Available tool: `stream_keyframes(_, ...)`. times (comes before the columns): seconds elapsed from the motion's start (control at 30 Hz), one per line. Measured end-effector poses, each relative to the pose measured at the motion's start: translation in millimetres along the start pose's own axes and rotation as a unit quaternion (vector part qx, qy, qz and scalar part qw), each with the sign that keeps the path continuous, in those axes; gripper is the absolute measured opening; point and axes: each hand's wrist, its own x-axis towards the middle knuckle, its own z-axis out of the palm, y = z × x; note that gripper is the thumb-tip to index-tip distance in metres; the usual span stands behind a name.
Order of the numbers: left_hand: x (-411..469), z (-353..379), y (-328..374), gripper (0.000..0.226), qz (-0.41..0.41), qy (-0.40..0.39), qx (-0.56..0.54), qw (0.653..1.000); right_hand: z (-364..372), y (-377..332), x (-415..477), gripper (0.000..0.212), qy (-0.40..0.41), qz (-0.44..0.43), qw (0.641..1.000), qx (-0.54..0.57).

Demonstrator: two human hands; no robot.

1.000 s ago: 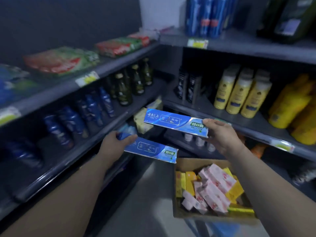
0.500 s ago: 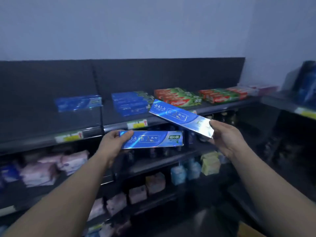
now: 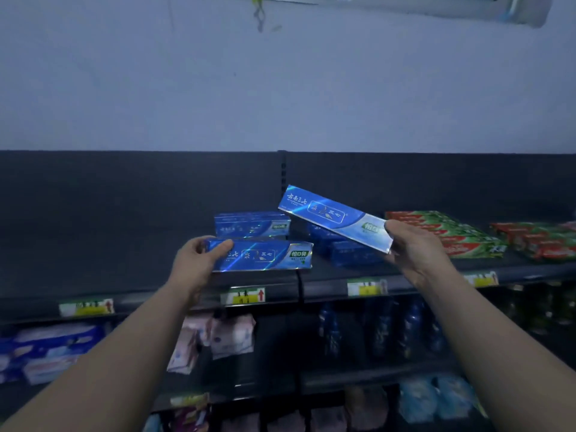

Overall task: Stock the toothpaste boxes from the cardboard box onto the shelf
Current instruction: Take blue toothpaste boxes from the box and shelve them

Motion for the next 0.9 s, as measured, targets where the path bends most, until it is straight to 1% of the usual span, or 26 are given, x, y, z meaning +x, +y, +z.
stream_keyframes(0.1, 41, -13, -9, 0.041, -0.002, -0.004, 0.012, 1.0, 33, 8, 18, 0.004, 0.005, -0.011, 1.0, -0.005)
stream_keyframes(0.2, 77, -17, -19, 0.036, -0.006, -0.012, 0.03, 0.999, 55, 19, 34, 0.008, 0.013, -0.02, 1.0, -0.019)
stream_keyframes(0.4, 128, -11, -35, 0.034, -0.032, -0.035, 0.019, 0.999, 73, 35, 62, 0.007, 0.029, -0.008, 0.999, -0.033)
stream_keyframes(0.5, 147, -7, -43, 0.039, -0.023, -0.039, 0.051, 0.998, 75, 38, 76, 0.011, 0.023, -0.001, 0.999, -0.038)
stream_keyframes(0.67, 176, -1, -54, 0.039, -0.035, -0.05, 0.116, 0.991, 74, 38, 105, 0.012, -0.006, 0.009, 0.998, -0.062)
stream_keyframes(0.77, 192, 2, -59, 0.037, -0.036, -0.054, 0.16, 0.985, 76, 33, 117, 0.021, -0.047, 0.023, 0.995, -0.084)
stream_keyframes(0.9, 204, 1, -61, 0.027, -0.042, -0.047, 0.196, 0.979, 87, 33, 128, 0.022, -0.105, 0.049, 0.984, -0.137)
